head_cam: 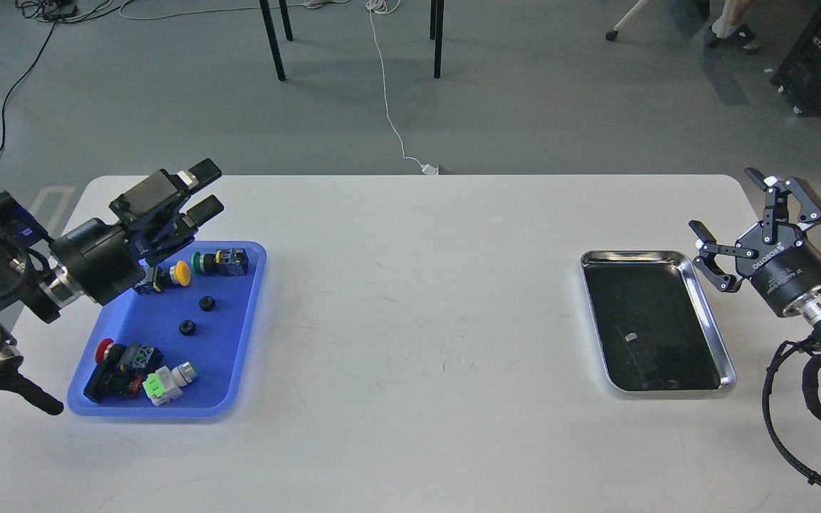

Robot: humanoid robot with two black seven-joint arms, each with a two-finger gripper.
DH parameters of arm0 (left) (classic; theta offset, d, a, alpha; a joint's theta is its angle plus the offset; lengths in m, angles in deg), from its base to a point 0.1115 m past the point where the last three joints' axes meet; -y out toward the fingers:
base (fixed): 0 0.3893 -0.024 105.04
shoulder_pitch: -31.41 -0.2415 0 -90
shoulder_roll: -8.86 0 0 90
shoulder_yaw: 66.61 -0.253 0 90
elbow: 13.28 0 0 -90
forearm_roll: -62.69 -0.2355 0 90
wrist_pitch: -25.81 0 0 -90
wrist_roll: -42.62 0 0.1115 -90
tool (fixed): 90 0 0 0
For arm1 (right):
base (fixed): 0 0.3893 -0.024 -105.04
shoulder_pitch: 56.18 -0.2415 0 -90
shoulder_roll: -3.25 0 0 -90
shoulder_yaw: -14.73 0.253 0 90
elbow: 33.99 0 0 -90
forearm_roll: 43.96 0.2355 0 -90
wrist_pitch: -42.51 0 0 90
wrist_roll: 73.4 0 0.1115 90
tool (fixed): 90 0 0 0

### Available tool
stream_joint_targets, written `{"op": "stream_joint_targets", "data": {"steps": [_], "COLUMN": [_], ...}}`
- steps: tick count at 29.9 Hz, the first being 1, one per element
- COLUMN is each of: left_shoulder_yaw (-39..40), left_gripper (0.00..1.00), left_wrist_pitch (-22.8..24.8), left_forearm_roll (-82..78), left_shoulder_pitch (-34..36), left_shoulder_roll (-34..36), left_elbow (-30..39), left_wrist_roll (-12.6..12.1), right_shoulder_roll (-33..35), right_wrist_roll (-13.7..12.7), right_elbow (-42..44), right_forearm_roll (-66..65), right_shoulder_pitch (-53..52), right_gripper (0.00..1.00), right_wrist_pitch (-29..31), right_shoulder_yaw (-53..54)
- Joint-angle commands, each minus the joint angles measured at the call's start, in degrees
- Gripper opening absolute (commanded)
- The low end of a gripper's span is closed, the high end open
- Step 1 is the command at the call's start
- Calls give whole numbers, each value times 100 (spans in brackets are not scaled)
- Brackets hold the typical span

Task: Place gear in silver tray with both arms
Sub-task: 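Lower the left gripper and grasp a small black gear in the blue tray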

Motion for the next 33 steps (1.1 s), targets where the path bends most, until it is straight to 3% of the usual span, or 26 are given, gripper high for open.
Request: {"op": "stream_joint_targets", "data": {"steps": [1, 5, 9, 13, 23, 33], "left_shoulder_yaw": [-74, -600, -1627, -2472, -3211, -3440], "left_gripper": [98, 98, 98, 98, 95, 83], "left_wrist_pitch": [-3, -3, -719, -887, -949, -958], "left_forearm_roll": [-1548, -3050, -4265, -4401, -4401, -4401], "left_shoulder_pitch": [-19, 78, 376, 947, 1765, 1748], "left_shoulder_roll": [264, 728, 1002, 950, 668, 572], "left_elbow": [329, 338, 49, -487, -1595, -2114], "left_wrist_roll": [0, 0, 0, 0, 0, 0], "right_shoulder_roll": [-6, -76, -155, -164, -314, -314], "right_wrist_roll": [0, 0, 0, 0, 0, 0], "right_elbow": [1, 1, -8, -8, -8, -8], "right_forearm_roll": [0, 0, 0, 0, 0, 0], "right_shoulder_pitch": [11, 20, 29, 90, 55, 73], "right_gripper": [99, 99, 99, 99, 99, 99], "right_wrist_pitch": [0, 0, 0, 0, 0, 0], "right_shoulder_yaw": [15, 85, 121, 129, 147, 147]}}
